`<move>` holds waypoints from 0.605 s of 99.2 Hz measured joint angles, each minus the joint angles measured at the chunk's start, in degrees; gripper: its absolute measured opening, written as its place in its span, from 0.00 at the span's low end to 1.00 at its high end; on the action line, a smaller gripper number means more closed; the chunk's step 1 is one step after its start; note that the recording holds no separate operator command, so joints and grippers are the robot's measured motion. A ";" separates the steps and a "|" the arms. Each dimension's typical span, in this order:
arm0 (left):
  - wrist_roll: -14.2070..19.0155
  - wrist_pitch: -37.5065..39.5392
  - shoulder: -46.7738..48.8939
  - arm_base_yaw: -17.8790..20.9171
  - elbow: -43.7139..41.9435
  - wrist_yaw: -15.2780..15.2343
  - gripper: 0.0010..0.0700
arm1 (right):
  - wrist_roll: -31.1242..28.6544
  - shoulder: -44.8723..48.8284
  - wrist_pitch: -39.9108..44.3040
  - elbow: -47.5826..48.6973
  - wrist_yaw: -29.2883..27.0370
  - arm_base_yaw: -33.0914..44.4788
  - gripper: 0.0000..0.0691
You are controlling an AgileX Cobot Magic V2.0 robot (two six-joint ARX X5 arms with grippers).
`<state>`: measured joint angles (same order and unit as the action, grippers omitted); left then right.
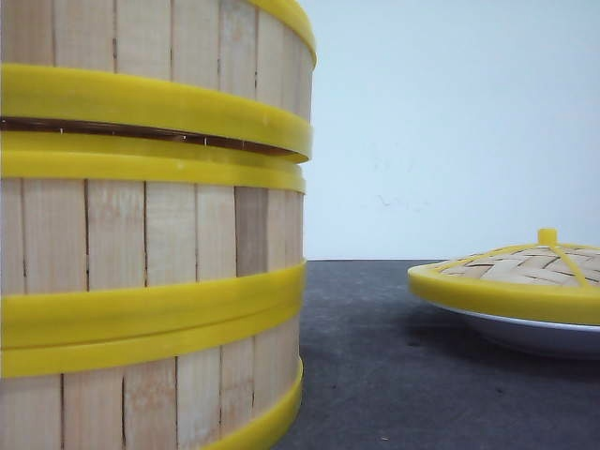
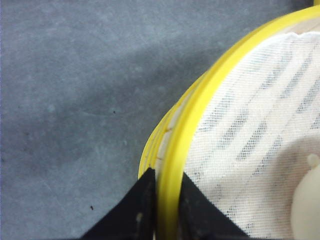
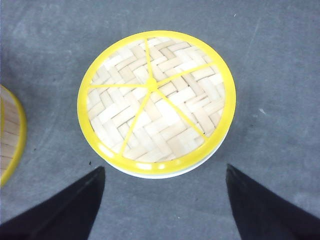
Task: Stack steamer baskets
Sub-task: 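Lift the basket with the left gripper and set it on the stack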
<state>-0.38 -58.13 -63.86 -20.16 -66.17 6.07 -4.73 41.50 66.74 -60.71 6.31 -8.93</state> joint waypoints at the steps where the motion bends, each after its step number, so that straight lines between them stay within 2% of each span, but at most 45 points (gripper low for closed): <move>1: 0.00 0.00 0.00 -0.02 0.00 -0.02 0.02 | 0.00 0.00 0.00 0.00 0.00 -0.02 0.69; 12: 0.00 0.02 0.00 -0.02 0.00 -1.22 0.02 | 0.00 0.00 0.00 0.00 0.00 0.00 0.69; 60: 0.20 -0.44 -0.04 -0.02 0.00 -1.31 0.02 | 0.00 0.00 0.00 0.00 0.00 0.00 0.69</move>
<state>-0.19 -58.57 -63.90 -20.18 -66.17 4.75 -4.73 41.50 66.74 -60.71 6.31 -8.93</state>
